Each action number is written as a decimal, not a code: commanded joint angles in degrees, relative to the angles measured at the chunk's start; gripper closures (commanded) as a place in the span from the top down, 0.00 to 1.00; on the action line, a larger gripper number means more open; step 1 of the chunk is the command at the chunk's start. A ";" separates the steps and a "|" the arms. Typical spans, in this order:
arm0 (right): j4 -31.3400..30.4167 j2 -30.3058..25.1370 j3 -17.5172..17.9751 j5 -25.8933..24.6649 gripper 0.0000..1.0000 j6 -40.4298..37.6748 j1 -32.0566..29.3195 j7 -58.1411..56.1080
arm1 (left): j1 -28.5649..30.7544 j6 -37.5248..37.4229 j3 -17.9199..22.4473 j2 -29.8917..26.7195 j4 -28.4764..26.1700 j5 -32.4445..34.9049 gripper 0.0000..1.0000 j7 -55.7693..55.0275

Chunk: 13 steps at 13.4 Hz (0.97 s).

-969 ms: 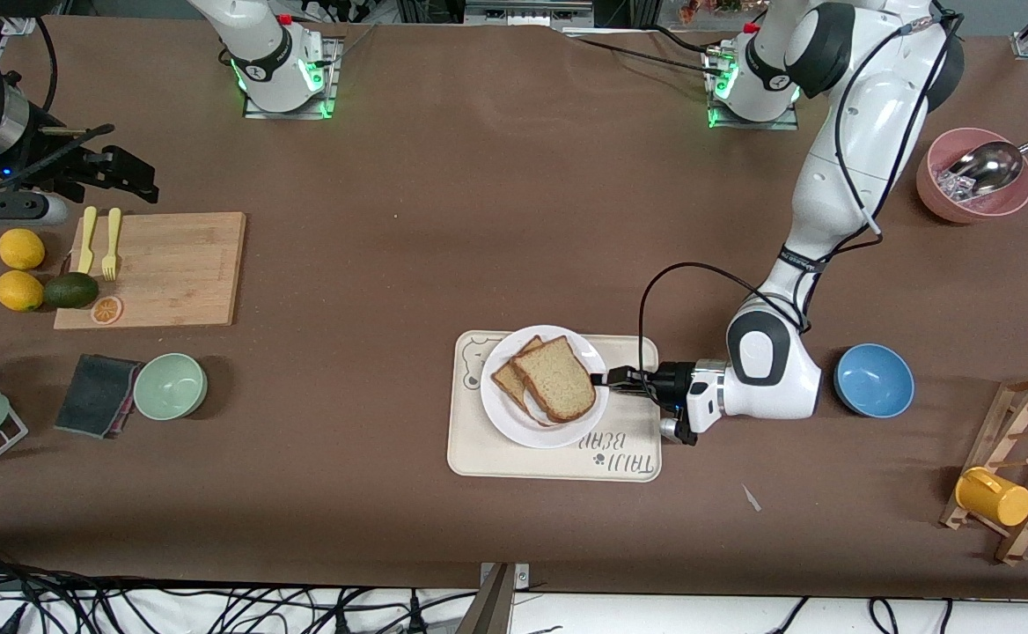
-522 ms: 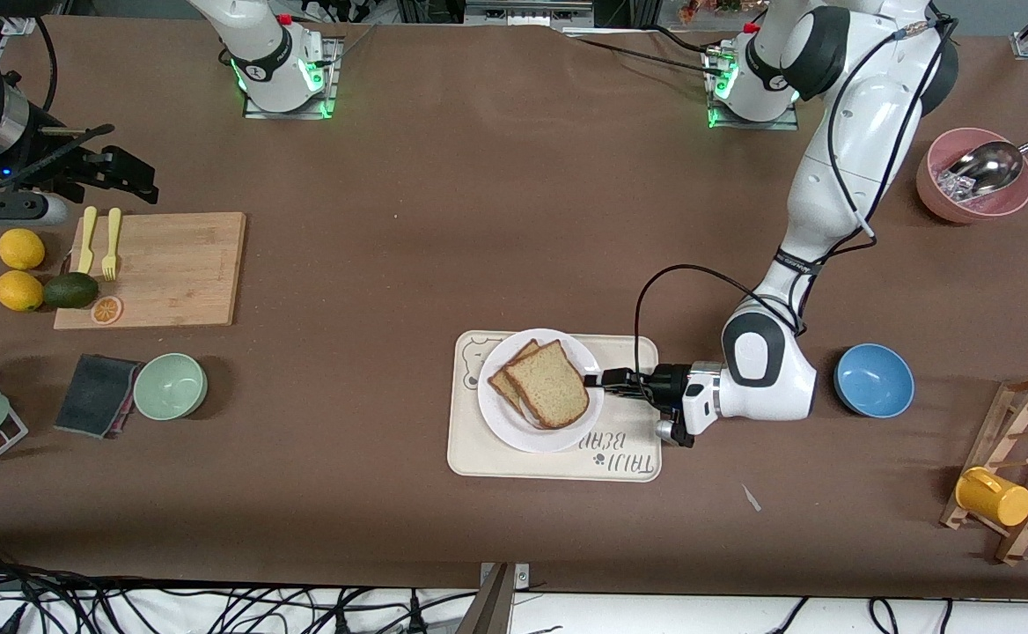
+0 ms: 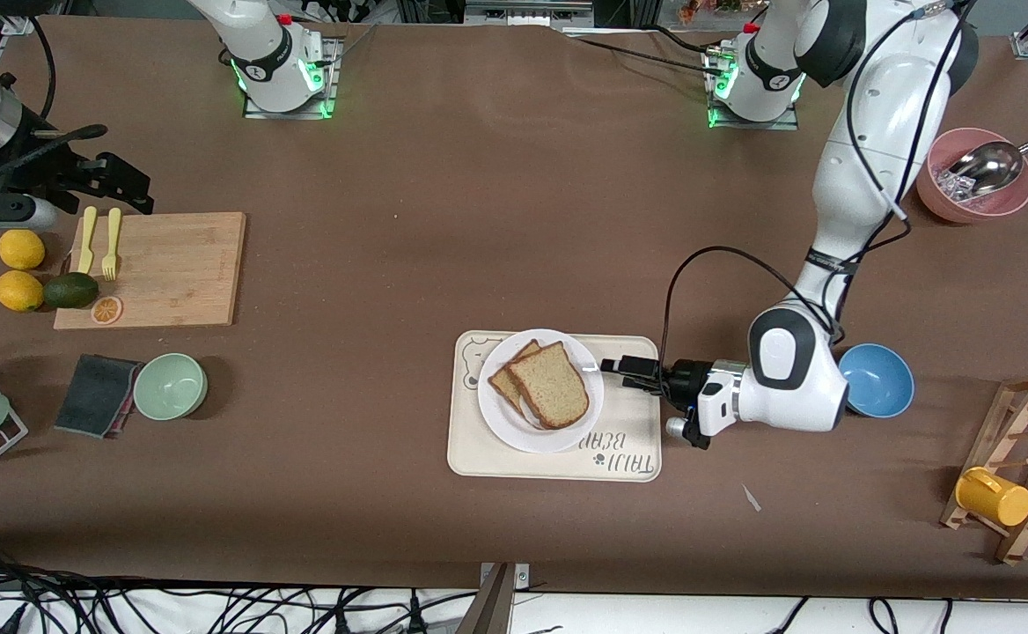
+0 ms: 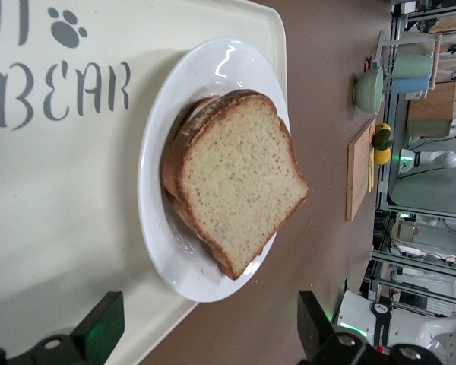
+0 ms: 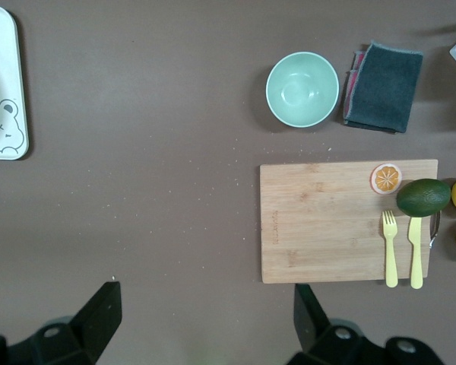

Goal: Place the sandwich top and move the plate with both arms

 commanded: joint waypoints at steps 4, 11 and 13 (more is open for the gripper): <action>0.92 -0.21 -0.27 -0.52 1.00 -0.97 0.53 1.90 | 0.11 -8.98 0.72 -13.59 -0.93 20.71 1.00 -18.86; 1.00 -0.47 0.79 -0.26 1.00 -1.32 0.53 3.67 | -0.24 -20.49 0.37 -29.33 -1.99 45.42 1.00 -29.35; 1.01 -0.65 0.79 -0.26 1.00 -1.59 0.53 3.58 | -0.42 -23.13 0.11 -33.02 -1.99 48.33 1.00 -30.74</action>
